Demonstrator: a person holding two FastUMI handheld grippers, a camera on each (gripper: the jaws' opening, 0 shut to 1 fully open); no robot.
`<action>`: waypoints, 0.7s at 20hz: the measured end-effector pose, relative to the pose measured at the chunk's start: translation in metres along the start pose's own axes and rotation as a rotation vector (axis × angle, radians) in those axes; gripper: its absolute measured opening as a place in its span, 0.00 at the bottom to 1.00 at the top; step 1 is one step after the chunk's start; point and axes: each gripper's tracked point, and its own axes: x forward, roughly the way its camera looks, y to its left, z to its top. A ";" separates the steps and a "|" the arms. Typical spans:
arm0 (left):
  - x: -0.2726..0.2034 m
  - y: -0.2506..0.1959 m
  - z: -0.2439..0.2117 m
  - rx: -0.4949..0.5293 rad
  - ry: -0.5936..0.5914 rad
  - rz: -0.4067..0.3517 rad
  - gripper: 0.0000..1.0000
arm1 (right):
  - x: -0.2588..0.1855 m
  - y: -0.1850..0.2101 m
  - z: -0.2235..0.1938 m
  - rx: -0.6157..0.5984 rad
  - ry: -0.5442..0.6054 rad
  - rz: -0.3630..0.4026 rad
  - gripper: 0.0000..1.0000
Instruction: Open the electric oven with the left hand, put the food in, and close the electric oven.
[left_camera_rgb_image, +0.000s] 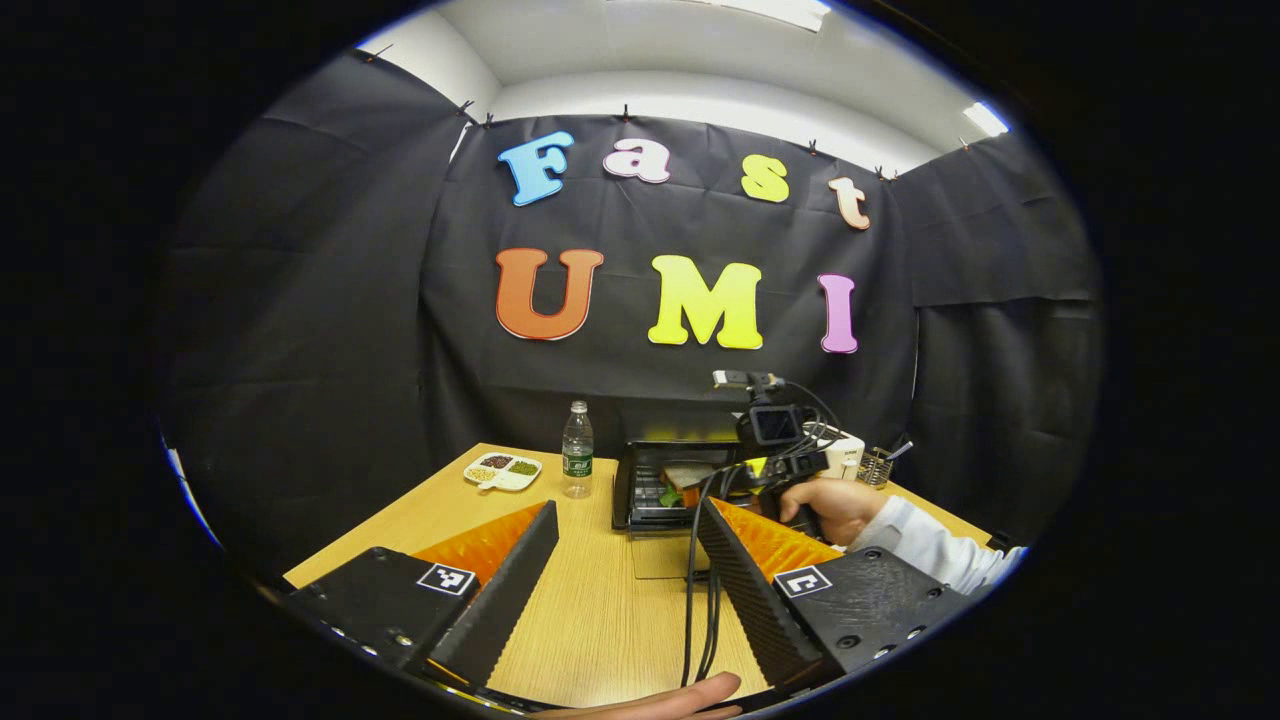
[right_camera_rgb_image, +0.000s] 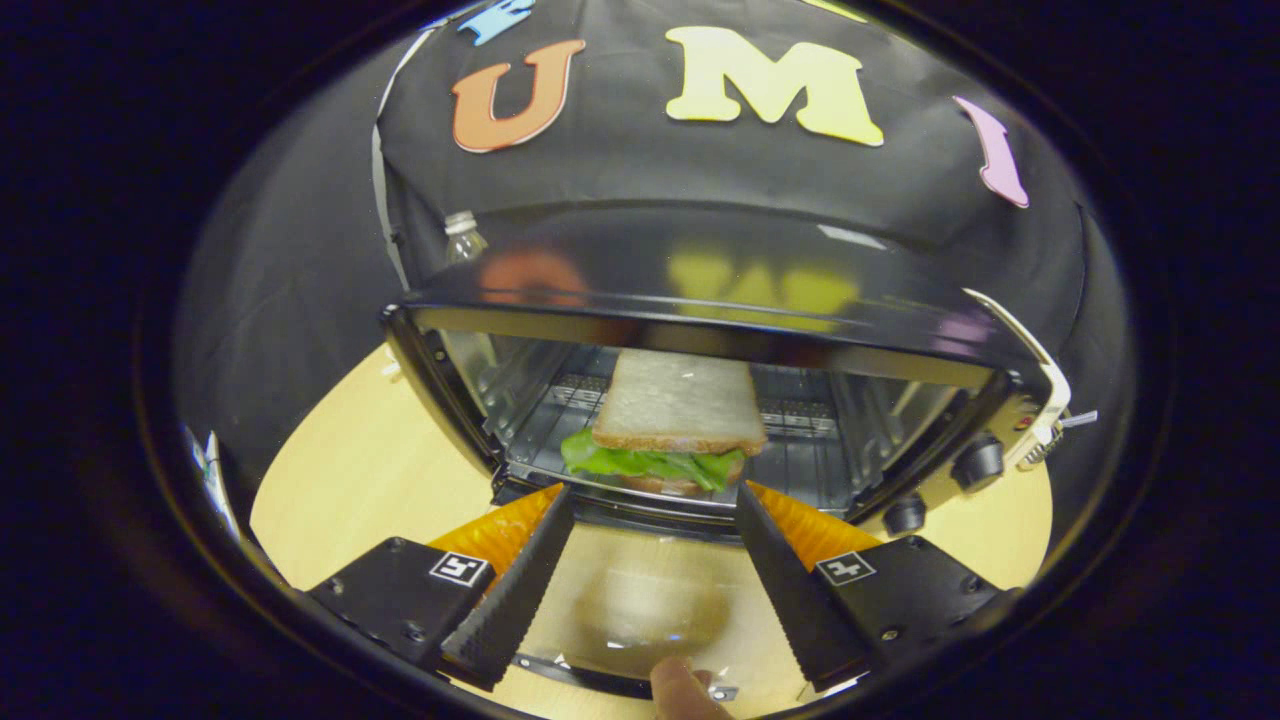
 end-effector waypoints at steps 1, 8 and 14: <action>0.002 -0.002 -0.002 -0.001 0.003 -0.001 0.93 | -0.017 0.000 0.000 0.006 -0.029 0.011 1.00; 0.023 -0.013 -0.009 0.000 0.024 -0.002 0.93 | -0.151 -0.028 0.040 0.007 -0.320 0.007 1.00; 0.062 -0.031 -0.032 0.004 0.070 0.001 0.93 | -0.256 -0.086 0.062 -0.002 -0.572 -0.115 1.00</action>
